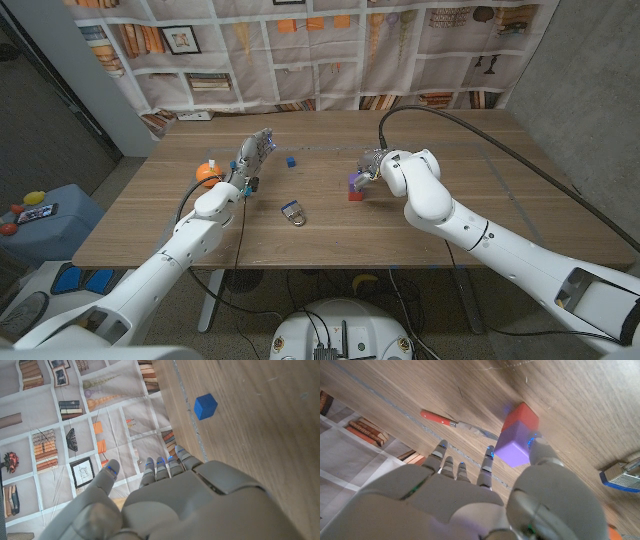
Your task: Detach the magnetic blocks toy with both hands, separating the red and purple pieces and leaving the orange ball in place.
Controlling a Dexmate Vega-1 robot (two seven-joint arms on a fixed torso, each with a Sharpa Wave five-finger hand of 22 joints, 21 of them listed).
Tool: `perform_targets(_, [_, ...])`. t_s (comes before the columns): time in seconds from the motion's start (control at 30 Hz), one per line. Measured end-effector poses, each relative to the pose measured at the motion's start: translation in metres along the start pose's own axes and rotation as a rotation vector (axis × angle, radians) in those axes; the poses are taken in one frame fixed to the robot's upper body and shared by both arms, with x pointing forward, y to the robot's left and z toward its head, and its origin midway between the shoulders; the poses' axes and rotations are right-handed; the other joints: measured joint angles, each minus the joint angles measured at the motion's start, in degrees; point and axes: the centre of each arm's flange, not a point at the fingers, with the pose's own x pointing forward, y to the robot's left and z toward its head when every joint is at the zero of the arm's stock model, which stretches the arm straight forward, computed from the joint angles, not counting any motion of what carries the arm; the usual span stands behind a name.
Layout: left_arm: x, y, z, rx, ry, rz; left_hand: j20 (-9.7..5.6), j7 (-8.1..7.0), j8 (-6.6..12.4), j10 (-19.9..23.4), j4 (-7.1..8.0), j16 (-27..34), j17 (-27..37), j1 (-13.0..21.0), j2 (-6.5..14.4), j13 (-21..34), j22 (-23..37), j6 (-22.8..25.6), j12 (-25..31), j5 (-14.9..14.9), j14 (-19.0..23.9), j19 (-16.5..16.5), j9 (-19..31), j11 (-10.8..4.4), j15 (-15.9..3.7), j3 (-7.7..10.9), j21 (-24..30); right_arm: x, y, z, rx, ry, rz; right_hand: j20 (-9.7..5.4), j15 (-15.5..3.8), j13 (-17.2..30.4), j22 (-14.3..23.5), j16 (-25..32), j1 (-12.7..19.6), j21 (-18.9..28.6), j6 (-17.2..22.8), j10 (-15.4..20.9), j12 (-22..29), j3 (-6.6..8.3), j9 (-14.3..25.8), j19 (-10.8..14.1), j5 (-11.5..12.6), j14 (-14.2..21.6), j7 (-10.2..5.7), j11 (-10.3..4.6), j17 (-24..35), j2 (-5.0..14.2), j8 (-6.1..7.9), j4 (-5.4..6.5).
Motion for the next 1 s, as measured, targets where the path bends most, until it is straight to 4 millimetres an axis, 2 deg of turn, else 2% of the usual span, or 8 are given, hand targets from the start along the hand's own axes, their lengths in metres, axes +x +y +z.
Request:
perform_targets(0.17, [0.0025,-0.0022,-0.0001,0.004,0.003,-0.007,0.00,0.00,0.00,0.00,0.00,0.00,0.00,0.00,0.00,0.00,0.00,0.00,0.00,0.00,0.00,0.00,0.00,0.00,0.00,0.00,0.00,0.0007,0.0009,-0.0001,0.004,-0.006,-0.021,-0.21,-0.35,0.00,0.00,0.33,0.78,0.00,1.93,1.00,0.00,0.16,0.29,0.62,-0.44,0.54,-0.45,-1.00,0.00,0.52,1.40,-0.16])
perform_targets(0.27, [0.0032,-0.0027,-0.0004,0.005,0.005,-0.008,0.00,0.00,0.00,0.00,0.00,0.00,0.00,0.00,0.00,0.00,0.00,0.00,0.00,0.00,0.00,0.00,0.00,0.00,0.00,0.00,0.00,0.0011,0.0023,-0.0007,0.007,-0.007,-0.023,-0.41,-0.36,0.00,0.00,0.45,1.17,0.00,2.69,1.31,0.00,0.16,0.55,0.82,-0.44,1.15,-0.55,-0.70,0.00,0.15,1.80,-0.16])
perform_targets(0.37, [0.0043,-0.0034,-0.0005,0.006,0.007,-0.009,0.00,0.00,0.00,0.00,0.00,0.00,0.00,0.00,0.00,0.00,0.00,0.00,0.00,0.00,0.00,0.00,0.00,0.00,0.00,0.00,0.00,0.0017,0.0026,-0.0009,0.008,-0.010,-0.031,-0.43,-0.66,0.00,0.00,0.45,1.62,0.00,3.44,1.83,0.29,0.15,0.55,0.84,-0.44,1.45,-0.60,-1.05,0.00,0.58,2.45,-0.16])
perform_targets(0.53, [0.0055,-0.0052,-0.0015,0.005,0.010,-0.011,0.00,0.00,0.00,0.00,0.00,0.00,0.00,0.00,0.00,0.00,0.00,0.00,0.00,-0.41,0.00,0.00,0.00,0.00,0.00,-0.01,0.00,0.0026,0.0026,-0.0006,0.014,-0.022,-0.049,-0.41,-1.06,0.00,0.00,0.66,2.98,0.00,4.77,2.64,0.33,0.40,0.81,1.65,-0.88,1.85,-0.96,-1.42,0.00,0.00,3.38,0.09])
perform_targets(0.6, [0.0056,-0.0054,-0.0017,0.005,0.010,-0.010,0.00,0.00,0.00,0.00,0.18,0.00,0.00,0.00,0.00,0.00,0.00,0.00,0.00,-0.40,0.00,0.00,0.00,0.00,0.00,0.17,0.00,0.0030,0.0029,-0.0011,0.017,-0.023,-0.052,-0.63,-1.06,0.00,0.00,0.66,3.42,0.00,5.07,3.01,0.33,0.40,1.07,1.86,-0.88,1.85,-1.26,-1.79,0.00,0.45,3.70,0.09])
perform_targets(0.83, [0.0057,-0.0059,-0.0024,0.005,0.012,-0.005,0.21,0.00,0.00,0.00,0.24,0.00,0.00,0.00,0.00,0.00,0.00,0.00,0.00,-0.40,0.00,0.21,0.00,0.00,0.00,0.23,0.00,0.0038,0.0045,-0.0026,0.019,-0.029,-0.072,-1.26,-1.47,0.00,0.00,0.89,5.16,0.00,7.23,3.87,0.33,0.57,1.45,2.49,-1.70,2.88,-1.95,-2.65,0.00,0.22,5.20,-0.09])
perform_targets(1.0, [0.0062,-0.0061,-0.0027,0.005,0.012,-0.003,0.21,0.00,0.00,0.20,0.24,0.00,0.00,0.00,0.00,0.00,0.00,-0.01,0.00,-0.40,0.00,0.21,0.00,0.21,0.00,0.23,0.00,0.0040,0.0072,-0.0032,0.020,-0.030,-0.078,-1.75,-2.15,0.00,0.00,0.89,6.18,0.00,9.39,4.90,0.32,0.64,1.87,2.98,-2.16,3.56,-2.05,-3.27,0.00,-0.13,6.80,-0.16])
